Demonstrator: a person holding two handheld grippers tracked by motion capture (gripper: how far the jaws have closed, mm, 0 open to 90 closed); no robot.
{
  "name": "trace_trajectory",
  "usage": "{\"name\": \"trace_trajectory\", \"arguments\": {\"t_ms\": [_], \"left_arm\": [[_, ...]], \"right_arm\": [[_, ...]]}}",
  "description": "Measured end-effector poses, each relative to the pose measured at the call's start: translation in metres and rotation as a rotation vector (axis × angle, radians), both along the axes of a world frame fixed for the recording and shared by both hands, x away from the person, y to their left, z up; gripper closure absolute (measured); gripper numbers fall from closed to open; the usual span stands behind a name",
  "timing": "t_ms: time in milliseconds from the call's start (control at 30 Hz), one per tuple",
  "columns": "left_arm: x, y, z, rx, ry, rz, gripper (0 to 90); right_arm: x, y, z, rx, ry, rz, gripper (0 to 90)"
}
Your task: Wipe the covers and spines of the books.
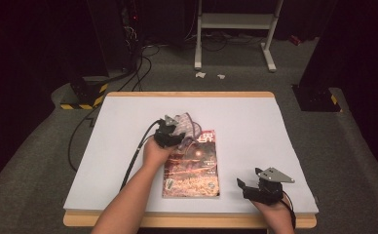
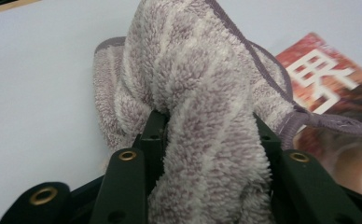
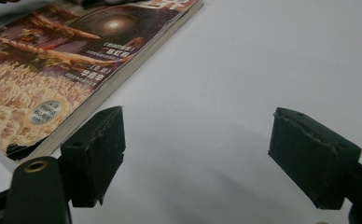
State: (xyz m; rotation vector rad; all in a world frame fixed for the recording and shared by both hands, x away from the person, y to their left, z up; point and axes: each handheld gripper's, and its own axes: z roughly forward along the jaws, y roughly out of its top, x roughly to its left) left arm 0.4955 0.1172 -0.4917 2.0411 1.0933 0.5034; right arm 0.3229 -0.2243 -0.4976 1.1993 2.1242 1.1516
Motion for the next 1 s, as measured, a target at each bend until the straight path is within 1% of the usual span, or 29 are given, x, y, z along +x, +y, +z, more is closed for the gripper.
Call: {"name": "trace_trajectory", "arguments": {"t_ms": [33, 167, 300, 367, 433, 500, 600, 800, 867, 1000], "left_arm": [[0.002, -0.009, 0.000, -0.001, -0.001, -0.018, 59.4], [0.006, -0.037, -0.001, -0.010, -0.003, -0.054, 59.4], [0.009, -0.065, 0.000, -0.028, 0.010, -0.088, 59.4], [0.009, -0.075, 0.001, -0.026, 0.012, -0.105, 59.3], [0.009, -0.081, 0.002, -0.019, 0.012, -0.113, 59.1], [0.009, -0.079, 0.002, -0.021, 0.017, -0.114, 59.0], [0.008, -0.069, 0.003, -0.023, 0.020, -0.104, 59.1], [0.003, -0.038, 0.000, -0.044, 0.020, -0.066, 59.5], [0.000, -0.028, 0.000, -0.041, 0.020, -0.062, 59.6], [-0.006, -0.010, 0.000, -0.049, 0.013, -0.042, 59.6]], "right_arm": [[0.000, 0.000, 0.000, 0.003, 0.003, -0.001, 18.5], [0.000, 0.000, -0.001, 0.008, 0.007, 0.002, 18.6], [-0.001, 0.001, 0.000, 0.013, 0.007, 0.010, 18.7], [-0.001, 0.002, -0.001, 0.014, 0.007, 0.013, 18.7], [-0.001, 0.002, -0.001, 0.015, 0.009, 0.015, 18.7], [-0.002, 0.002, -0.002, 0.014, 0.010, 0.015, 18.8], [-0.002, 0.002, -0.001, 0.013, 0.009, 0.014, 18.8], [-0.002, 0.004, -0.003, 0.005, 0.015, 0.017, 18.9], [-0.002, 0.006, -0.003, -0.001, 0.015, 0.022, 18.8], [-0.003, 0.007, -0.003, -0.008, 0.015, 0.026, 18.9]]}}
